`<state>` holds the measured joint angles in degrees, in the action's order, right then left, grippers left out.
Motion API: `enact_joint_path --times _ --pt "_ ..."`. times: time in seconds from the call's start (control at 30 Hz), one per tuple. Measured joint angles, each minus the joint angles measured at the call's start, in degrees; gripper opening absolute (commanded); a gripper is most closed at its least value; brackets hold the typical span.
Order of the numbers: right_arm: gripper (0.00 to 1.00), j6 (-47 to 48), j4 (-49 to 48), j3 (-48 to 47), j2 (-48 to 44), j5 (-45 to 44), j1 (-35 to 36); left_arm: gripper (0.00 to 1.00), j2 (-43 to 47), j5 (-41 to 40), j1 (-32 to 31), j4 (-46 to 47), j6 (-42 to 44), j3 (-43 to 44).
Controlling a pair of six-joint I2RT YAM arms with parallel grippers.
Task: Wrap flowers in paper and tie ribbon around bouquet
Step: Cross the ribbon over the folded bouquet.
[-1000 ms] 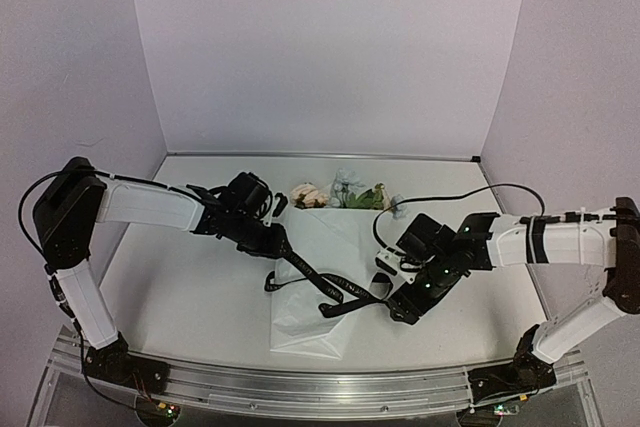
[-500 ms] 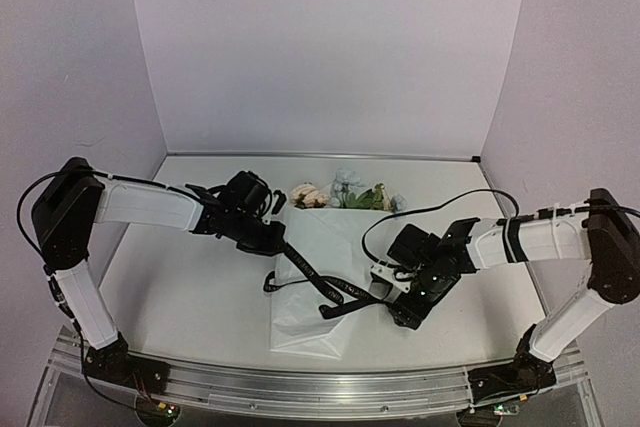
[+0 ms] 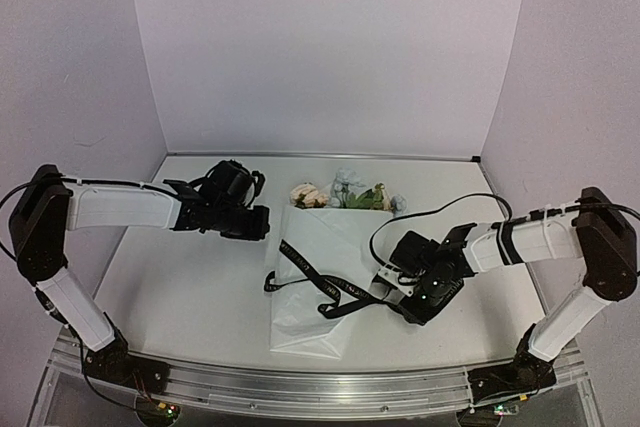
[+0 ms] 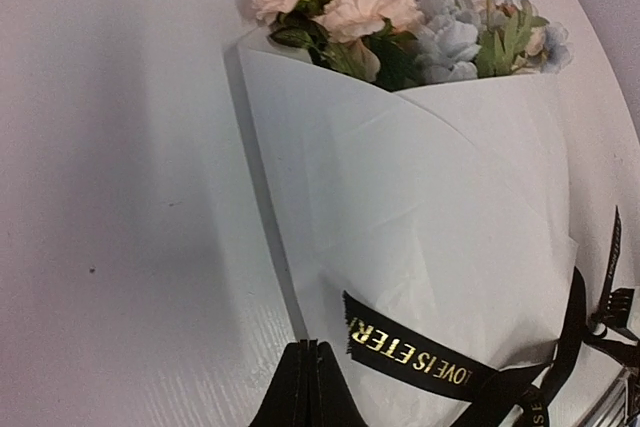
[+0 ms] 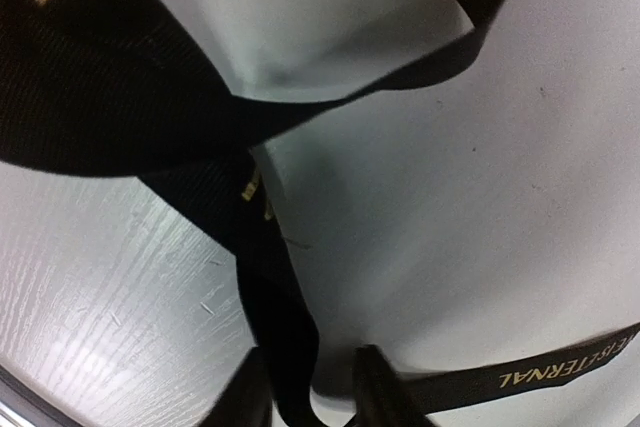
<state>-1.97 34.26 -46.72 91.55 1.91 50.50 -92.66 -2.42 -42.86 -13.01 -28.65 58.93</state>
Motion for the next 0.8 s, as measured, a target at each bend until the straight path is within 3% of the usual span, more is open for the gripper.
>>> enact_joint_path --times 0.13,0.3,0.43,0.6,0.8 --pt "0.01 -1.8 -0.3 0.0 0.0 -1.9 0.0 0.04 2.0 -2.1 3.2 0.0 -0.9 -1.2" --pt "0.00 -2.9 -0.3 -0.1 0.0 -3.1 0.0 0.43 2.4 3.8 6.1 1.5 -1.2 -1.8" --pt "0.00 -3.7 -0.1 -0.8 0.0 -3.0 0.0 0.62 2.1 8.8 4.4 3.9 -3.1 -3.1" --pt "0.00 -4.8 -0.2 -1.3 0.0 -2.7 0.0 0.67 0.0 13.0 1.7 7.1 -6.5 -5.4" --pt "0.00 -5.6 -0.1 -1.3 0.0 -2.7 0.0 0.60 -4.5 15.3 -0.8 9.5 -7.9 -5.4"
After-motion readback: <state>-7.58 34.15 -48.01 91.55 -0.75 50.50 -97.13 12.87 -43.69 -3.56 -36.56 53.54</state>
